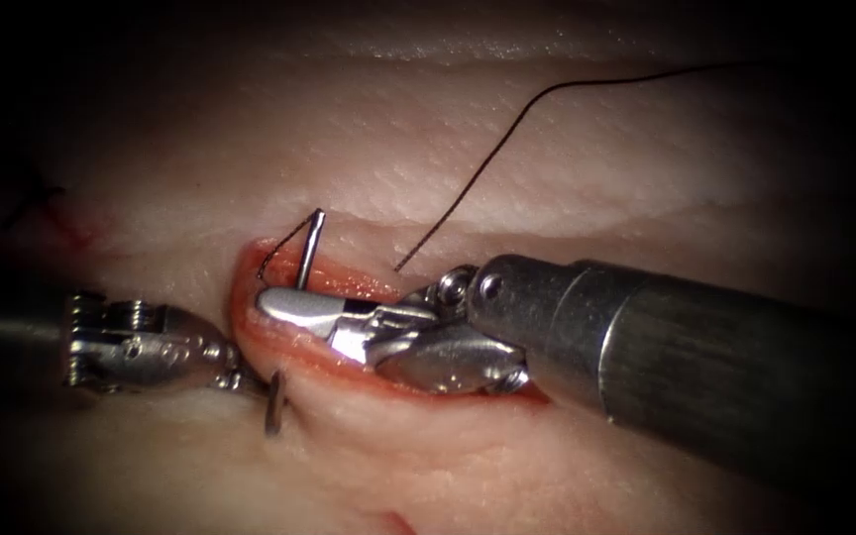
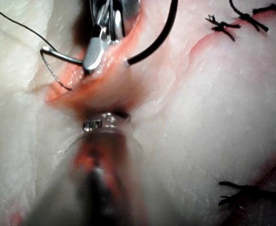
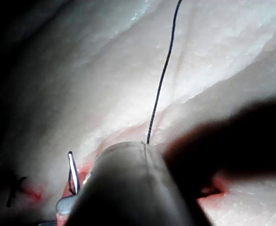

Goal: Wound Closure

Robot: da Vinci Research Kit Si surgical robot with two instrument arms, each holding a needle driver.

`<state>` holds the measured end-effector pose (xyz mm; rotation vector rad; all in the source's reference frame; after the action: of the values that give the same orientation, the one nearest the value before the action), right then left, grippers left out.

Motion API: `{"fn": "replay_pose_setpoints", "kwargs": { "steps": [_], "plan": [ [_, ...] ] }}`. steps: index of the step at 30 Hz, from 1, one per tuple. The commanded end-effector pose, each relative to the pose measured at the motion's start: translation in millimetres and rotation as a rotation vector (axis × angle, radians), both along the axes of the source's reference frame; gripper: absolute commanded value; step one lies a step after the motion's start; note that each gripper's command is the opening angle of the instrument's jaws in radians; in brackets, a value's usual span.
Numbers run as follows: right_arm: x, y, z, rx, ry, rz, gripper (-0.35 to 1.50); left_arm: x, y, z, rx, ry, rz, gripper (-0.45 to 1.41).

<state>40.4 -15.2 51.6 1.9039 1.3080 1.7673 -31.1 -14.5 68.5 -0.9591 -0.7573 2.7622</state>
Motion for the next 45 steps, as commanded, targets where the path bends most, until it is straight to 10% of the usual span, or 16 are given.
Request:
{"fn": "replay_pose_setpoints", "kwargs": {
  "steps": [1,4,12,23,36,38,45],
  "plan": [
    [0.4,0.9,0.9,-0.048,-0.048,0.034,0.17,-0.5,-0.1,0.4,-0.004,-0.005,0.006,-0.45],
    [-0.4,1.9,1.3,-0.134,-0.166,0.039,0.89,-0.2,-0.1,0.2,-0.002,-0.008,0.009,-0.45],
    [-3.6,4.9,1.2,-0.347,-0.437,-0.047,1.2,0.9,-0.3,-1.8,-0.011,-0.037,-0.014,-0.45],
    [-10.0,8.8,-0.3,-0.568,-0.614,-0.175,1.16,1.3,1.1,-4.5,-0.232,-0.256,-0.004,0.12],
    [-14.0,7.9,2.2,-0.759,-0.767,-0.241,1.08,-0.1,2.9,-4.0,-0.346,-0.377,-0.031,0.76],
    [-13.7,6.7,2.9,-0.926,-0.803,-0.335,0.56,-1.2,3.0,-4.2,-0.346,-0.393,-0.036,0.76],
    [-13.8,5.8,4.6,-1.229,-0.872,-0.443,0.22,-3.1,3.2,-5.2,-0.365,-0.441,-0.02,0.56]
  ]
}}
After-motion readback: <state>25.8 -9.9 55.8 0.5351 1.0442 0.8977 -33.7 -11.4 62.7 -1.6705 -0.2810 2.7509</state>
